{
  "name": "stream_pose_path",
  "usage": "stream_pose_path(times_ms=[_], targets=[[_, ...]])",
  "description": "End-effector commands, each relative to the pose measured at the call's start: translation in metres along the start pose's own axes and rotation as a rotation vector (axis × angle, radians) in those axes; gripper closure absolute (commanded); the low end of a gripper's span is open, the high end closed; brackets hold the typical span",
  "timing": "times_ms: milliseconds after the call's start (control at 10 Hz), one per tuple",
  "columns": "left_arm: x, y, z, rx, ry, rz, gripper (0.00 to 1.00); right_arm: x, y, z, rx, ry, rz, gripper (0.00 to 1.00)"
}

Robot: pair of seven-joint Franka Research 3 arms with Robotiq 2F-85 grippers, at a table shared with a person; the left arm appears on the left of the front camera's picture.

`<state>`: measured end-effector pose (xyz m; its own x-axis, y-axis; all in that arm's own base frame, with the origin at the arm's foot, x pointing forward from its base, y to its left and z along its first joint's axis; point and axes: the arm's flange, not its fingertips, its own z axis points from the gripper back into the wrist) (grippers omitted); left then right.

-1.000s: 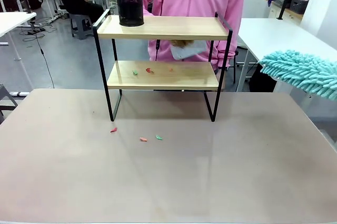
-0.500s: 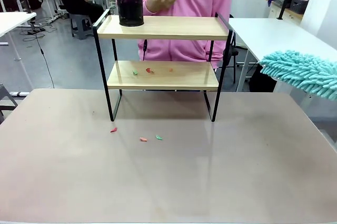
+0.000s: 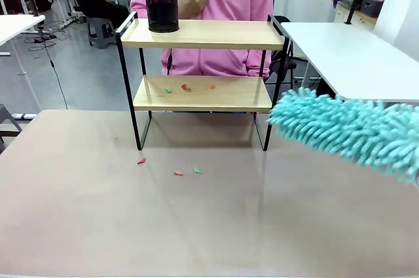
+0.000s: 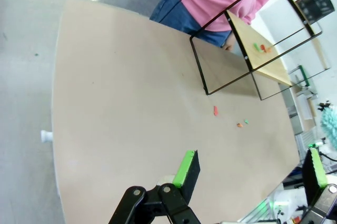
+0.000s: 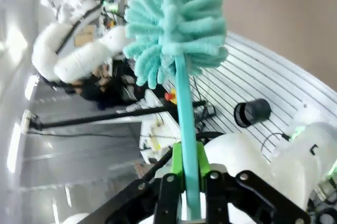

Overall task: Clean the shelf.
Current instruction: Clean the remaining tier of the Shelf with the Duster once objects are removed.

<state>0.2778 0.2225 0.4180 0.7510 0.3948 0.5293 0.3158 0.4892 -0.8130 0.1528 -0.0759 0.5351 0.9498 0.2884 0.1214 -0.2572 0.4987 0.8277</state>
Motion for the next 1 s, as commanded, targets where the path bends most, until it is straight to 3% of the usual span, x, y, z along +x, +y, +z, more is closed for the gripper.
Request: stream_pose_path(times_ms=[0, 400, 500, 600, 900], targets=[[0.001, 0.0, -0.001, -0.015, -0.012, -0.023, 0.0, 0.036, 0.007, -0.038, -0.037, -0.015, 0.131, 0.88], [0.001, 0.0, -0.001, -0.015, -0.012, -0.023, 0.0, 0.102, 0.025, -0.116, -0.233, -0.185, 0.128, 0.88], [0.001, 0.0, -0.001, -0.015, -0.012, -0.023, 0.0, 0.1, 0.02, -0.112, -0.239, -0.165, 0.111, 0.88], [0.001, 0.0, -0.001, -0.015, -0.012, -0.023, 0.0, 0.107, 0.041, -0.076, -0.189, -0.128, 0.165, 0.88], [0.001, 0.0, -0.001, -0.015, -0.012, -0.023, 0.0, 0.118, 0.04, -0.085, -0.229, -0.135, 0.149, 0.88]])
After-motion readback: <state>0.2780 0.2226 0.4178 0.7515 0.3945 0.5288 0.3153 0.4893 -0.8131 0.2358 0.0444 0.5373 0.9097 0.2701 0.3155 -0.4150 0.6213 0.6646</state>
